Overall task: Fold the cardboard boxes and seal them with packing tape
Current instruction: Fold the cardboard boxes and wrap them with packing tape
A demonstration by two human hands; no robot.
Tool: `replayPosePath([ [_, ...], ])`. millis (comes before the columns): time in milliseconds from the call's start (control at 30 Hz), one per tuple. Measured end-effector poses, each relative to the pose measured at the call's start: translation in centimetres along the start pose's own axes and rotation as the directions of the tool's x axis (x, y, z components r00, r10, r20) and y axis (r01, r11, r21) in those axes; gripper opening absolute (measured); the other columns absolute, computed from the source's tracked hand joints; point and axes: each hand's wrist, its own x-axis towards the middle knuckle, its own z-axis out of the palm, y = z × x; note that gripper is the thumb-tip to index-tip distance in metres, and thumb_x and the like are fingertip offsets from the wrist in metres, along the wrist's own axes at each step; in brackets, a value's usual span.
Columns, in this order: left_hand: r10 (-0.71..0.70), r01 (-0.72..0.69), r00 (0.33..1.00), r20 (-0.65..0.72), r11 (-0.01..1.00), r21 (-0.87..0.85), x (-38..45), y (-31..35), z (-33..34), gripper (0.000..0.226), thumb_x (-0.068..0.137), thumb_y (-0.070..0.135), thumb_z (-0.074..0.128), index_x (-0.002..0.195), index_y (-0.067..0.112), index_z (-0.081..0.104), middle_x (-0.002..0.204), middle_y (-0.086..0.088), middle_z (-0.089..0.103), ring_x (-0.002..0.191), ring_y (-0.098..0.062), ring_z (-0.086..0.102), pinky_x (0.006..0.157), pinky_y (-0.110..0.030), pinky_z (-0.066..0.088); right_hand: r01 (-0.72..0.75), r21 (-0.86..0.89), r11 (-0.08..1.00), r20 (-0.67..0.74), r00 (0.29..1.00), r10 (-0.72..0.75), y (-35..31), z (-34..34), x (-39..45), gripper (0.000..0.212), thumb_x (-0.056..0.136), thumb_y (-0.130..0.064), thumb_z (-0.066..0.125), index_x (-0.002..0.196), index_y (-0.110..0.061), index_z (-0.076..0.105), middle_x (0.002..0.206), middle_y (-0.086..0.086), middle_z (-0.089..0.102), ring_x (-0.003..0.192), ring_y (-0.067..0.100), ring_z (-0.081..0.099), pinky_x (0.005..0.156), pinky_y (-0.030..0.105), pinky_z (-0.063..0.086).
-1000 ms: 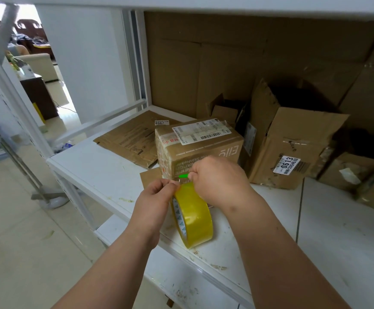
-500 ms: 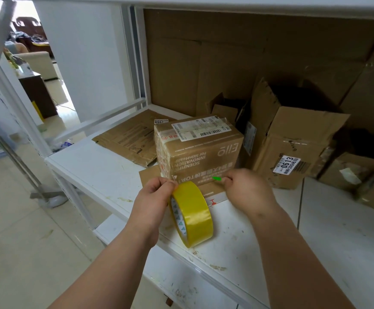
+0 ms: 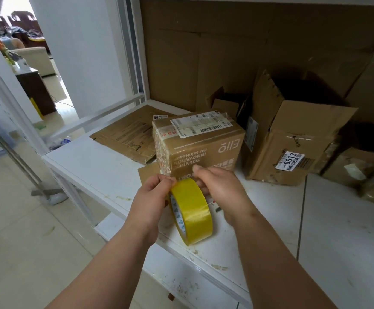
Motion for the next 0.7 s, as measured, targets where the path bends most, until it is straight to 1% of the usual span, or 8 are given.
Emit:
replayPosePath([
  [67, 0.007, -0.007, 1.000, 0.004, 1.000, 0.014, 0.1, -0.1, -0.1, 0.016, 0.093, 0.027, 0.060, 0.078, 0.023, 0.066, 0.092, -0.010, 0.069, 0.096, -0.027, 0.064, 0.101, -0.050, 0.049, -0.057, 0.046, 0.997, 0.105, 0.993, 0.052, -0.6, 0.9, 0.0, 0.041, 0.080, -0.061, 0.060, 0.084, -0.022, 0.073, 0.079, -0.003, 0.074, 0.084, 0.018, 0.070, 0.080, 0.038, 0.053],
  [200, 0.007, -0.007, 1.000, 0.023, 1.000, 0.025, 0.0, 0.0, -0.4, 0.013, 0.085, 0.037, 0.063, 0.077, 0.028, 0.067, 0.092, -0.007, 0.069, 0.107, -0.035, 0.063, 0.102, -0.051, 0.048, -0.136, 0.150, 0.979, 0.160, 0.981, 0.112, -0.4, 1.9, 0.6, 0.020, 0.086, -0.041, 0.069, 0.092, -0.022, 0.071, 0.085, 0.001, 0.073, 0.082, 0.019, 0.072, 0.083, 0.042, 0.059],
  [267, 0.001, -0.002, 1.000, 0.026, 1.000, 0.030, 0.0, -0.1, -0.6, 0.013, 0.088, 0.036, 0.063, 0.079, 0.028, 0.067, 0.097, -0.010, 0.070, 0.110, -0.035, 0.062, 0.101, -0.049, 0.049, -0.217, 0.203, 0.955, 0.224, 0.960, 0.170, -0.3, 2.2, 0.9, 0.020, 0.088, -0.034, 0.068, 0.098, -0.017, 0.070, 0.093, 0.010, 0.072, 0.090, 0.028, 0.071, 0.090, 0.050, 0.057],
  [333, 0.002, -0.003, 0.999, 0.039, 0.999, 0.038, 0.2, -0.3, -0.8, 0.015, 0.094, 0.032, 0.061, 0.082, 0.027, 0.068, 0.102, -0.011, 0.070, 0.110, -0.033, 0.062, 0.099, -0.045, 0.049, -0.291, 0.235, 0.927, 0.274, 0.935, 0.224, -0.3, 2.2, 1.0, 0.029, 0.087, -0.033, 0.068, 0.108, -0.012, 0.069, 0.108, 0.019, 0.070, 0.103, 0.037, 0.068, 0.096, 0.057, 0.051],
  [400, -0.004, 0.001, 0.999, 0.051, 0.998, 0.057, 0.2, -0.2, -0.9, 0.016, 0.094, 0.034, 0.061, 0.080, 0.030, 0.068, 0.100, -0.007, 0.069, 0.109, -0.029, 0.062, 0.094, -0.041, 0.049, -0.293, 0.259, 0.920, 0.278, 0.935, 0.220, -0.2, 2.2, 1.2, 0.032, 0.086, -0.032, 0.069, 0.111, -0.013, 0.069, 0.113, 0.021, 0.068, 0.107, 0.039, 0.066, 0.097, 0.060, 0.050],
  [500, -0.035, 0.031, 0.998, 0.050, 0.996, 0.081, 0.3, 0.0, -1.3, 0.018, 0.092, 0.041, 0.064, 0.080, 0.028, 0.068, 0.094, 0.001, 0.071, 0.106, -0.024, 0.063, 0.094, -0.039, 0.048, -0.219, 0.274, 0.936, 0.222, 0.962, 0.160, 0.1, 2.2, 1.4, 0.018, 0.086, -0.030, 0.070, 0.100, -0.018, 0.072, 0.104, 0.017, 0.072, 0.102, 0.036, 0.068, 0.094, 0.060, 0.052],
  [600, -0.026, 0.024, 1.000, 0.017, 0.993, 0.114, 0.3, 0.0, -1.6, 0.031, 0.090, 0.054, 0.061, 0.085, 0.026, 0.072, 0.090, 0.005, 0.074, 0.099, -0.016, 0.065, 0.091, -0.035, 0.048, -0.191, 0.286, 0.939, 0.203, 0.970, 0.136, 0.3, 2.2, 1.5, 0.011, 0.088, -0.027, 0.070, 0.094, -0.019, 0.073, 0.094, 0.012, 0.074, 0.097, 0.033, 0.070, 0.092, 0.058, 0.054],
  [700, 0.085, -0.062, 0.990, -0.109, 0.978, 0.199, 0.7, 0.0, -1.3, 0.036, 0.094, 0.057, 0.054, 0.085, 0.028, 0.072, 0.089, 0.004, 0.073, 0.088, -0.010, 0.065, 0.079, -0.030, 0.048, -0.172, 0.299, 0.939, 0.194, 0.974, 0.117, 0.2, 2.3, 1.4, 0.006, 0.089, -0.023, 0.069, 0.089, -0.019, 0.073, 0.085, 0.008, 0.073, 0.085, 0.027, 0.071, 0.087, 0.049, 0.058],
])
